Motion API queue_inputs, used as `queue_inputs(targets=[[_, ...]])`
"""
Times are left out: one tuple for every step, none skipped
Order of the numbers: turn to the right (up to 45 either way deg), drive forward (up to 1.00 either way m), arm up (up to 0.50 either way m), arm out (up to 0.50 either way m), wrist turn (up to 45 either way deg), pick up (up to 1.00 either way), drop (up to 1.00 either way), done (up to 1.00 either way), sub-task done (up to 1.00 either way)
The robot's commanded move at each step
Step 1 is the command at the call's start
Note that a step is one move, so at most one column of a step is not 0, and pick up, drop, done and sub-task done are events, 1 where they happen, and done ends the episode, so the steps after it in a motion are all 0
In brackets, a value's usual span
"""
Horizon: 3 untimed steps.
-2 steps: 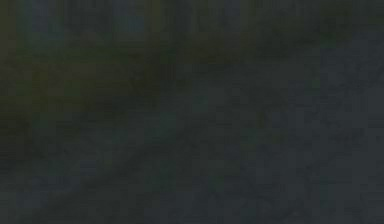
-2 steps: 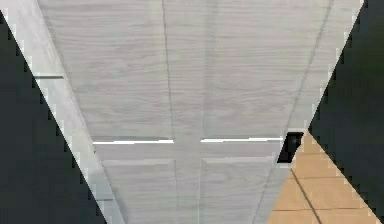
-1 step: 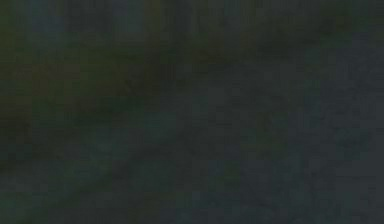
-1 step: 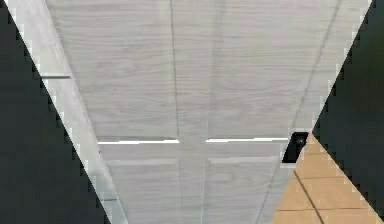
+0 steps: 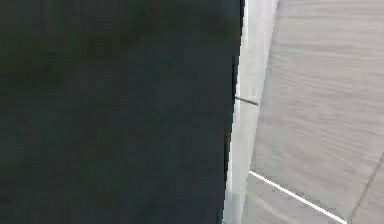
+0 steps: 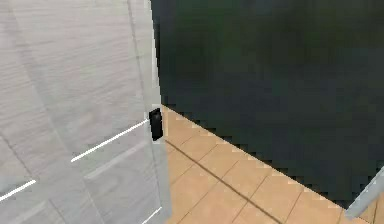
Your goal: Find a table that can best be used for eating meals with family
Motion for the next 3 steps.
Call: queue_inputs(targets=[[45.0, 0.00, 0.00, 0.00, 0.0, 0.00, 0.00, 0.00, 0.00], [45.0, 0.00, 0.00, 0.00, 0.0, 0.00, 0.00, 0.00, 0.00], [42.0, 0.00, 0.00, 0.00, 0.0, 0.00, 0.00, 0.00, 0.00]])
